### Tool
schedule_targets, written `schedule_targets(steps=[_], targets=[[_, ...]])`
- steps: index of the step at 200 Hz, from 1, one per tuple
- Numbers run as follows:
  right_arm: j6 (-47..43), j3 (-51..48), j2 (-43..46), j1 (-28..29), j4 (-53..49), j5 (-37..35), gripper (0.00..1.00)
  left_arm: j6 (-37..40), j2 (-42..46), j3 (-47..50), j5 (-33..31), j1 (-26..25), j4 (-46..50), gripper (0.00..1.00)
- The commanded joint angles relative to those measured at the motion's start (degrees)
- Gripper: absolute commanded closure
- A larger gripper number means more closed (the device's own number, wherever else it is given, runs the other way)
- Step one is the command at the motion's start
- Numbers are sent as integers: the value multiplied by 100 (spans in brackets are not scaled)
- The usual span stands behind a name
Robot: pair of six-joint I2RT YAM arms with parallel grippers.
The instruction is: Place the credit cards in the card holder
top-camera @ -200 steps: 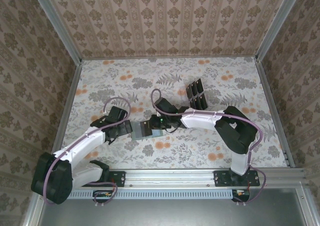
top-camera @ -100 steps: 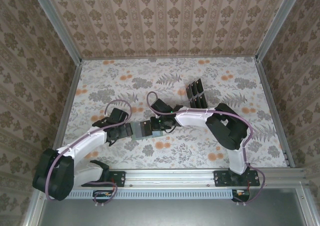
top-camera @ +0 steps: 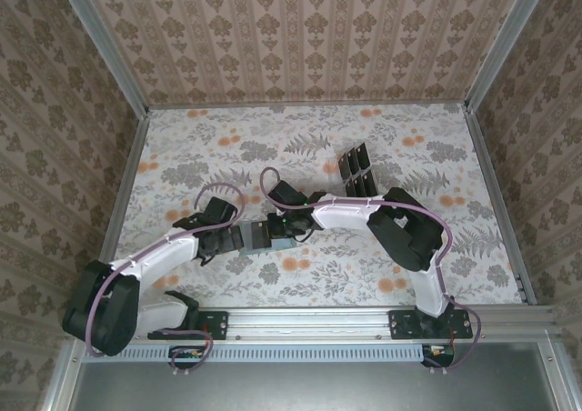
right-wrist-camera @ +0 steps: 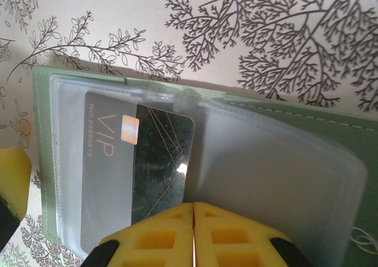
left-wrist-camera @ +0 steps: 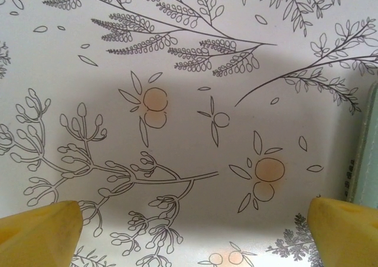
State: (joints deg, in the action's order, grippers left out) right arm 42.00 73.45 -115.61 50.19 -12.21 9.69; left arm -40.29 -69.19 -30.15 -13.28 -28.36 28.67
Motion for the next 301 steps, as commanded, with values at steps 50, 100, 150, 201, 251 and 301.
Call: schedule_targets(steps=[50, 100, 150, 201, 251, 301], targets=[[141, 335, -325, 151, 51, 291, 90, -126, -121, 0, 1, -117, -41, 0], [187, 509, -444, 181, 142, 419, 90, -124, -174, -2, 7, -135, -72, 0], [97, 21, 122, 55, 217, 93, 87, -61, -156, -131, -8, -141, -20, 0], [150, -815, 433, -290, 384, -132, 88, 124, -156, -381, -61, -100, 51, 0], [85, -916, 704, -373, 435, -97, 89, 224, -156, -494, -24, -91, 56, 0], [24, -643, 826, -250, 326, -21, 91, 240, -222, -463, 66, -108, -83, 0]])
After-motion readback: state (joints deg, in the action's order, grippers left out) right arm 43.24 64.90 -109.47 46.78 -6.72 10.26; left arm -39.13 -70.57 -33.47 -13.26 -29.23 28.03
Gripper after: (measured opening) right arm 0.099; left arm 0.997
